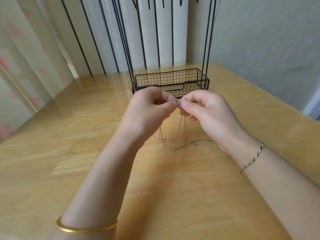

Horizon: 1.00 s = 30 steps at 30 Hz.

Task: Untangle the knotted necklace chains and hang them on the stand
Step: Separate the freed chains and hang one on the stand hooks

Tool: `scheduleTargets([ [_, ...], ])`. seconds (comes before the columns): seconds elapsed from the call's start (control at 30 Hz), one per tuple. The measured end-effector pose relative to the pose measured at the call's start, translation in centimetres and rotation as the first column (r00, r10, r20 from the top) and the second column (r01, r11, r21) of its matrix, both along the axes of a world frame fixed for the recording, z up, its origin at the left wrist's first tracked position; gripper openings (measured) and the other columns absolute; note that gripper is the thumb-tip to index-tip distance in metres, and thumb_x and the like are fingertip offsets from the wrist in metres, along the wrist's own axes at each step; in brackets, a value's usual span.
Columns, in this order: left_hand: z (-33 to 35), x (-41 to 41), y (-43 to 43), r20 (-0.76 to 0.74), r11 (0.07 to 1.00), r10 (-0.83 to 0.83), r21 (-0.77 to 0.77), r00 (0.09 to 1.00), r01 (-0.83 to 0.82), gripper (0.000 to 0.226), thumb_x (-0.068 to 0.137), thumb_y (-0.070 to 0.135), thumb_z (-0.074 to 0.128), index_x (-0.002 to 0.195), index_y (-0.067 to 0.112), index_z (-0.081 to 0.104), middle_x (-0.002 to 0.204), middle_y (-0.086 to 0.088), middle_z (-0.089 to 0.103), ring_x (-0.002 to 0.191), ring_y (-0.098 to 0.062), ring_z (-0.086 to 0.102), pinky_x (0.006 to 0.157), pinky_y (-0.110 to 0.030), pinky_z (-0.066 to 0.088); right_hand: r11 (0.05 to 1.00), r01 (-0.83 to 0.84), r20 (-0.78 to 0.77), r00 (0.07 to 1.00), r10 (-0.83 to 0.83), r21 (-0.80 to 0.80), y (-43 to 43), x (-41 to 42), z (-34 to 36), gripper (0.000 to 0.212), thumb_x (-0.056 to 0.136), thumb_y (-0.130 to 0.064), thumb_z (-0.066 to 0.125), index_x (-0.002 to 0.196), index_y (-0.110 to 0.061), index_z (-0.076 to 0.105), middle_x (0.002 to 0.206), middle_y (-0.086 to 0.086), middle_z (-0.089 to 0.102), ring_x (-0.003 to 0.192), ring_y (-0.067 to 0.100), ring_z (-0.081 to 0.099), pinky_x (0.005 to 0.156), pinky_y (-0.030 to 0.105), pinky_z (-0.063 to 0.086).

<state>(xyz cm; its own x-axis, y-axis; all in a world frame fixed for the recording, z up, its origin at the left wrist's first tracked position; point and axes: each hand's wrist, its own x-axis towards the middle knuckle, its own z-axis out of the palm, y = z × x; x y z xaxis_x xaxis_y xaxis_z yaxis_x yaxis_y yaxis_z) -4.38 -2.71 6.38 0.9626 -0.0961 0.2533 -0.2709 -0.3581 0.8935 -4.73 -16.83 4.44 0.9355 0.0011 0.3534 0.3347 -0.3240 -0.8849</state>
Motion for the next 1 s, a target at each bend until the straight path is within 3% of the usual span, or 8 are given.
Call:
scheduleTargets([
  [0.13,-0.1,0.0,-0.1,0.024,0.999,0.024,0.020,0.999,-0.025,0.010,0.084,0.011,0.062,0.076,0.013,0.066,0.068,-0.001,0.063,0.058,-0.009,0.050,0.059,-0.029,0.045,1.000,0.007,0.018,1.000,-0.006,-0.024,0.0,0.0,-0.1,0.013,0.088,-0.012,0.057,0.080,-0.016,0.066,0.079,-0.003,0.066,0.075,0.006,0.060,0.067,0.017,0.046],
  [0.27,-0.1,0.1,-0.1,0.001,0.999,0.033,0.017,0.999,-0.033,0.012,0.086,0.014,0.061,0.076,0.012,0.066,0.071,-0.003,0.063,0.057,-0.009,0.050,0.058,-0.029,0.043,0.997,0.059,0.097,0.994,-0.054,-0.051,0.2,-0.1,0.0,0.010,0.084,-0.008,0.062,0.085,-0.016,0.068,0.077,-0.009,0.062,0.068,-0.004,0.052,0.063,0.007,0.041],
  [0.37,-0.2,0.2,-0.1,-0.020,0.999,0.040,0.002,0.999,-0.040,0.015,0.087,0.016,0.061,0.073,0.013,0.066,0.071,-0.006,0.063,0.059,-0.016,0.050,0.059,-0.032,0.042,0.993,0.106,0.176,0.980,-0.094,-0.060,0.2,-0.3,0.2,0.010,0.080,-0.004,0.065,0.082,-0.014,0.068,0.077,-0.010,0.063,0.071,-0.003,0.053,0.064,0.005,0.041],
  [0.53,-0.3,0.2,-0.2,-0.061,0.998,0.027,-0.050,0.998,-0.030,0.017,0.087,0.012,0.060,0.070,0.014,0.065,0.064,0.002,0.061,0.054,-0.009,0.049,0.059,-0.030,0.042,0.972,0.187,0.267,0.953,-0.144,-0.144,0.4,-0.2,0.0,0.007,0.076,-0.010,0.069,0.076,-0.018,0.069,0.074,-0.007,0.065,0.072,0.007,0.057,0.063,0.013,0.043],
  [0.7,-0.5,0.3,-0.3,-0.082,0.998,0.025,-0.059,0.996,-0.030,0.018,0.088,0.013,0.060,0.071,0.009,0.066,0.064,0.001,0.062,0.053,-0.008,0.050,0.060,-0.027,0.045,0.892,0.327,0.444,0.880,-0.167,-0.312,0.3,-0.1,-0.5,0.003,0.076,-0.020,0.065,0.076,-0.021,0.068,0.074,-0.007,0.062,0.079,0.017,0.056,0.070,0.037,0.048],
  [0.87,-0.6,0.3,-0.4,-0.099,0.998,0.009,-0.062,0.995,-0.015,0.019,0.087,0.011,0.060,0.069,0.009,0.066,0.063,0.001,0.062,0.052,-0.006,0.050,0.057,-0.021,0.046,0.776,0.473,0.606,0.781,-0.150,-0.418,0.4,-0.2,-0.7,0.005,0.075,-0.019,0.062,0.072,-0.017,0.065,0.071,-0.004,0.060,0.075,0.023,0.055,0.063,0.031,0.042],
  [1.0,-0.7,0.2,-0.4,-0.094,0.999,-0.010,-0.042,0.995,0.006,0.015,0.088,0.012,0.060,0.075,0.011,0.066,0.065,0.004,0.062,0.053,-0.004,0.052,0.057,-0.022,0.047,0.745,0.502,0.621,0.769,-0.151,-0.441,0.4,-0.1,-0.8,0.004,0.074,-0.016,0.059,0.071,-0.015,0.061,0.071,-0.002,0.056,0.074,0.024,0.052,0.060,0.027,0.036],
])
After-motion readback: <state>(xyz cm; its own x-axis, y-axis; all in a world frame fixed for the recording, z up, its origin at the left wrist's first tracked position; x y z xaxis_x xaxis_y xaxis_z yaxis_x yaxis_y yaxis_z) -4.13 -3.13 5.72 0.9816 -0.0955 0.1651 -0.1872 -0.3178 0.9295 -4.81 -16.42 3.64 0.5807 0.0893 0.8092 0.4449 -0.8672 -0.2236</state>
